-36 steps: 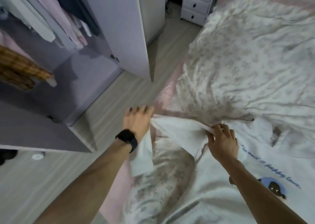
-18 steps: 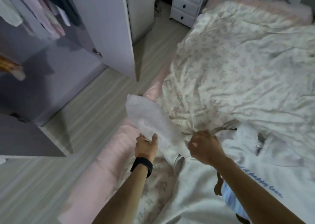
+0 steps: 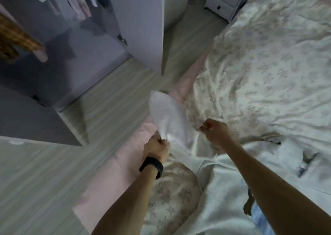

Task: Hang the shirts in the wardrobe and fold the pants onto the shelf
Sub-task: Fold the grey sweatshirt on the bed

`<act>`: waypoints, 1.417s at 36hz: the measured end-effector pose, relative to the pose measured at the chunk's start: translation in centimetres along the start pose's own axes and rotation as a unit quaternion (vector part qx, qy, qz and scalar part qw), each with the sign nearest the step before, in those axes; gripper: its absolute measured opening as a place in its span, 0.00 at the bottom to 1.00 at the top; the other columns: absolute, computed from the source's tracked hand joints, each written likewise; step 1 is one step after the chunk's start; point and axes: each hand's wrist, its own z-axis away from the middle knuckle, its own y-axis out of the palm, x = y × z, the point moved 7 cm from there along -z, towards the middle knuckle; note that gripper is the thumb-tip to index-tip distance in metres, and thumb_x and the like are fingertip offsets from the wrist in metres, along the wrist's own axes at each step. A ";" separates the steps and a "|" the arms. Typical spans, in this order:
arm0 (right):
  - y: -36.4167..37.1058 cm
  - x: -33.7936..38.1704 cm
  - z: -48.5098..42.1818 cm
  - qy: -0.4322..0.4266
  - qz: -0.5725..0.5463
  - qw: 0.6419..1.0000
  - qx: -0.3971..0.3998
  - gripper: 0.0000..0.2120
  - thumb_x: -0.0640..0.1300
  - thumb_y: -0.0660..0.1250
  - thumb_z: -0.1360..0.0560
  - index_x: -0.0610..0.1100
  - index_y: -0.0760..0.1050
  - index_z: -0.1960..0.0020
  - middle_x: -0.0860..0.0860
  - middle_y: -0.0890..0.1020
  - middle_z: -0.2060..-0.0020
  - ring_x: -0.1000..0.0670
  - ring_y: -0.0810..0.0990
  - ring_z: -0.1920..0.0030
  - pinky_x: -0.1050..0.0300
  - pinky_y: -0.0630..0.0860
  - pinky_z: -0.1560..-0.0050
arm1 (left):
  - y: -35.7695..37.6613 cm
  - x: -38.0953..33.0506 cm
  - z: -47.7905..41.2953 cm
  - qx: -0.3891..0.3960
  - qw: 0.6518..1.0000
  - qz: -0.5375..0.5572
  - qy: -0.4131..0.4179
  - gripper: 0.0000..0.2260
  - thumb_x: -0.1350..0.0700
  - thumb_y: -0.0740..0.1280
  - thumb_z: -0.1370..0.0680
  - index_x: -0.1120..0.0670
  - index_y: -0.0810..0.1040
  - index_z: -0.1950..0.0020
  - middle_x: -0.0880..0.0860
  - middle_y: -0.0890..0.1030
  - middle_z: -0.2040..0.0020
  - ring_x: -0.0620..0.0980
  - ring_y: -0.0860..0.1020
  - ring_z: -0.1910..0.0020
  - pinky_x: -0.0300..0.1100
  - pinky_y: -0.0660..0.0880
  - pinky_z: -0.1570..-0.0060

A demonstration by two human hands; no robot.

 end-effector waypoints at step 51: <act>8.5 12.7 -15.5 0.035 -0.002 0.987 0.155 0.21 0.64 0.70 0.26 0.46 0.72 0.59 0.51 0.77 0.63 0.52 0.76 0.65 0.59 0.73 0.62 | -2.0 2.5 -23.1 0.090 0.872 0.426 -0.224 0.33 0.49 0.76 0.25 0.59 0.69 0.25 0.61 0.75 0.30 0.62 0.76 0.35 0.57 0.74 0.34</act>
